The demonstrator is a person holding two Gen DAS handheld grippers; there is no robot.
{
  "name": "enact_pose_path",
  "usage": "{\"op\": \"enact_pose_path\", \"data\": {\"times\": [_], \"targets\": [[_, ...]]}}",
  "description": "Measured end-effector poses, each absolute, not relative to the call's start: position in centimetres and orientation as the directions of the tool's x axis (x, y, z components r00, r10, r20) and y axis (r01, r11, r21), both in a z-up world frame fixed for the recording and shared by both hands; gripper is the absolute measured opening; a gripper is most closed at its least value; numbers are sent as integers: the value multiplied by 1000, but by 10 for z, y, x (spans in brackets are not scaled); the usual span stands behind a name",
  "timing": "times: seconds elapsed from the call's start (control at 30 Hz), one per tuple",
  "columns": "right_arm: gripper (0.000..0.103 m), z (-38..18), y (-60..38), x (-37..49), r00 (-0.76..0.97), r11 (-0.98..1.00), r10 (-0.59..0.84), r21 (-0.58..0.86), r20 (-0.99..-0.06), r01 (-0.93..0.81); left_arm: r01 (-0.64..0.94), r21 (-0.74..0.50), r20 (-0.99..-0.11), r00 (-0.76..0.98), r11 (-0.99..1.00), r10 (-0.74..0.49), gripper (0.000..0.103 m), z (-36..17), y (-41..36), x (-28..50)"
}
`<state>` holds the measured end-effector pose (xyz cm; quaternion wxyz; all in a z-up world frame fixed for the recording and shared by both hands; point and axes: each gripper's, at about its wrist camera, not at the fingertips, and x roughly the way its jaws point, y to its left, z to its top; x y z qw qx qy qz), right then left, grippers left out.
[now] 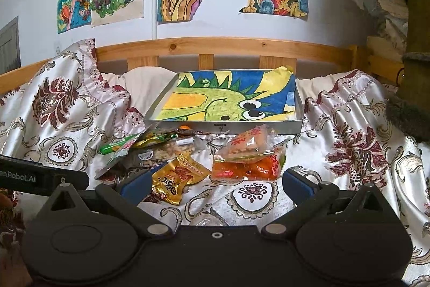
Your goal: Organize snacks
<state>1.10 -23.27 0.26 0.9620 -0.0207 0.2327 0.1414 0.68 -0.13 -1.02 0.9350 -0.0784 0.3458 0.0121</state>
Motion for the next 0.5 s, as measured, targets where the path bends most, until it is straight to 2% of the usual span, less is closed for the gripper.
{"op": "enact_pose_path", "data": {"times": [0.27,0.5], "targets": [[102,1,-225,17,823,953,236,-44,-518,-301,-108,-118,-667,745,987,2,103,-13,0,11],[102,9,-224,22,815,937,258,-71,-519,-341,-131,-110,-678,735,985,23,103,-11,2,17]]}}
